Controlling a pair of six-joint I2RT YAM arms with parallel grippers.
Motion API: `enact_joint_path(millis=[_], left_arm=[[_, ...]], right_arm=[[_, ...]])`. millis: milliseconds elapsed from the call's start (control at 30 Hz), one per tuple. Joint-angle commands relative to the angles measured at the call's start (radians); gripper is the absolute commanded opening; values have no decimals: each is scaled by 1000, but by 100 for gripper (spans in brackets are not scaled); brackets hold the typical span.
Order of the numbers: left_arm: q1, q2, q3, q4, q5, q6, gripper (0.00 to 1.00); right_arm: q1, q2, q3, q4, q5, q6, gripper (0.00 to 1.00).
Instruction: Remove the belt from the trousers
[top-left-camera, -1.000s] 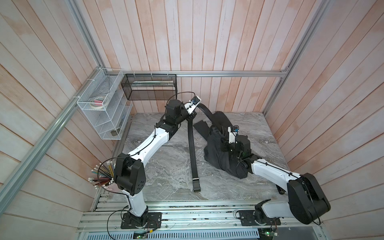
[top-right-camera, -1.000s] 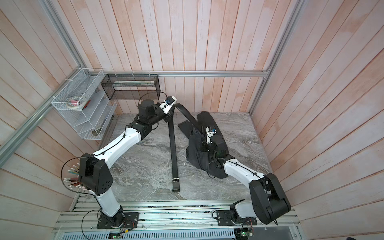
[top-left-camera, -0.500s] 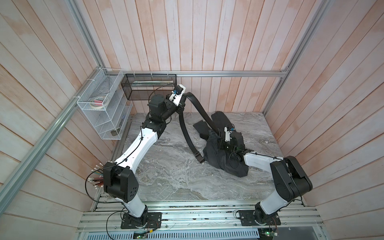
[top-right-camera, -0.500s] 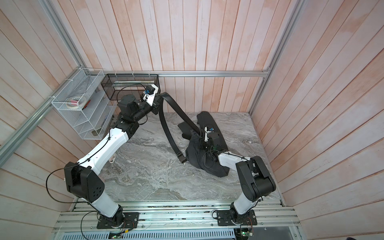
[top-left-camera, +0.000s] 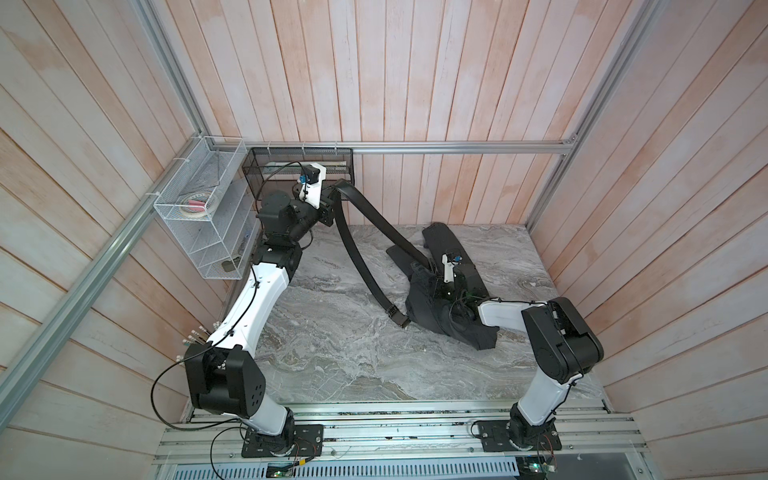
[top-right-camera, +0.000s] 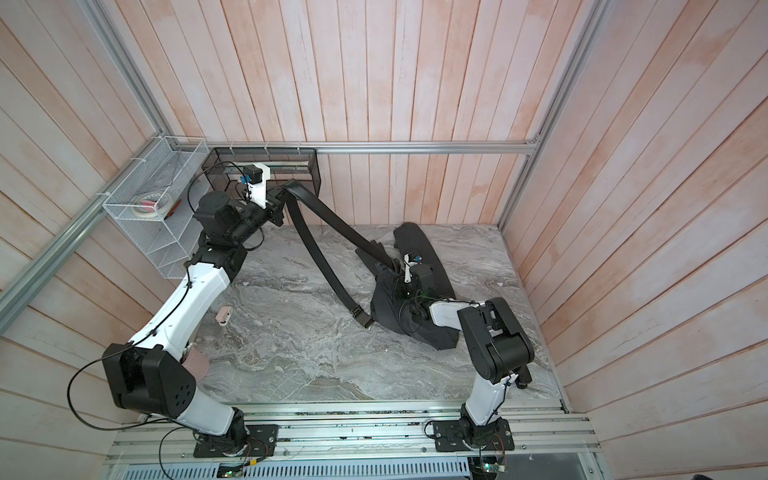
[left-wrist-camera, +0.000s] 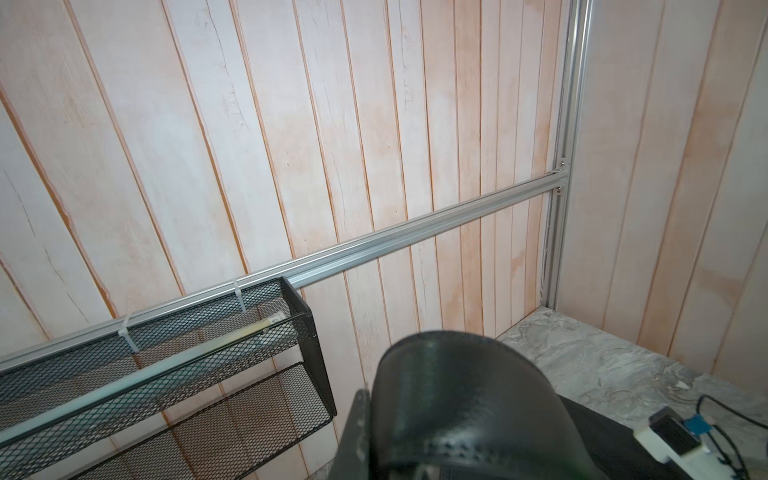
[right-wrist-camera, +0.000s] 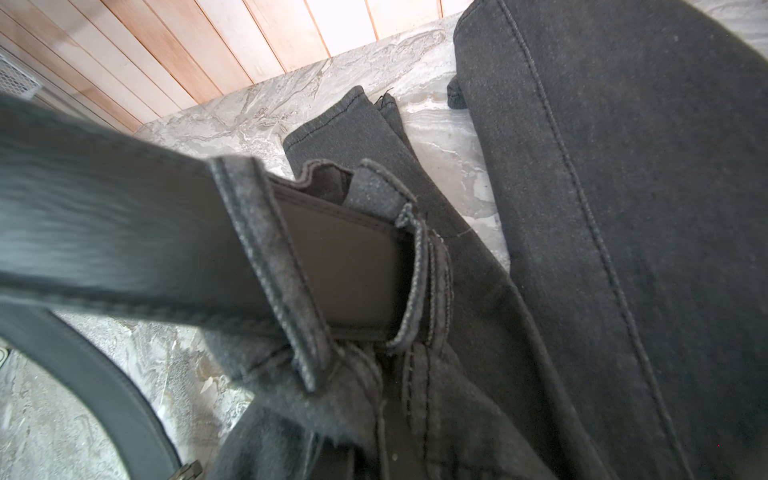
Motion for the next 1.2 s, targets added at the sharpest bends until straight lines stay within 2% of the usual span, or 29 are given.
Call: enact_joint_path(millis=[0,133,333,567,867,1167], left_arm=[[25,-51,-24,152,-2,-79,0],[52,-86,-56,178,10,-115,0],[95,-137,-19,180,46,-190,0],[122,-140,-2,176,68,-249,0],[130,-159,-26,180,66,-273,0],[156,-165,11,191,112,-338,0]], right_arm=[[-16,53,-10,-158,50,15,2],[-17,59,7,-182,64,-6,5],[-17,91,32,-197,68,-27,10],[-17,74,35,-196,83,-41,10],[-16,81,33,-202,84,-57,21],[-17,104,47,-205,75,-68,21]])
